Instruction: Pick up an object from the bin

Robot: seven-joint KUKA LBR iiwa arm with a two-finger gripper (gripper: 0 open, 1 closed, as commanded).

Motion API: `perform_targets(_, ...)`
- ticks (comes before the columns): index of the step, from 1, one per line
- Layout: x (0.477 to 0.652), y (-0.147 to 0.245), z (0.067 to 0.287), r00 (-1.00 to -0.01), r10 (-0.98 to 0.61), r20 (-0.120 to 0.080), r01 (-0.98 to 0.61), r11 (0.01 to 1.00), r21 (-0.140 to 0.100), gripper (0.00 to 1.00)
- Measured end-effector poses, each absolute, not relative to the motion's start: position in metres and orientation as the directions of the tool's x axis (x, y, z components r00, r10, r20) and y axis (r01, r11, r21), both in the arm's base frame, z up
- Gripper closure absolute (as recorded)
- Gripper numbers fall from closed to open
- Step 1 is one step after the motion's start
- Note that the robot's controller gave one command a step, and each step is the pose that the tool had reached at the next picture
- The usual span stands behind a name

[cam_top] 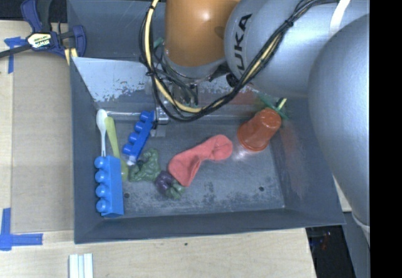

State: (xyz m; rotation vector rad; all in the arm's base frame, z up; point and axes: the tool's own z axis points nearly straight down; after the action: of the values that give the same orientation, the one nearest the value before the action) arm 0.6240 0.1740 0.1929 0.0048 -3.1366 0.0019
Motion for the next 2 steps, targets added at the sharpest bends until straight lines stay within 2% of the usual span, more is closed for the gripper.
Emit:
perform_targets(1,0.626,0.173,0.198,-1.000,0.000,-0.003,0.000,1.000,0.001,0.00)
perform_targets(2,0.593,0.172,0.122,-0.998,0.056,-0.006,0.056,0.998,0.002,0.00)
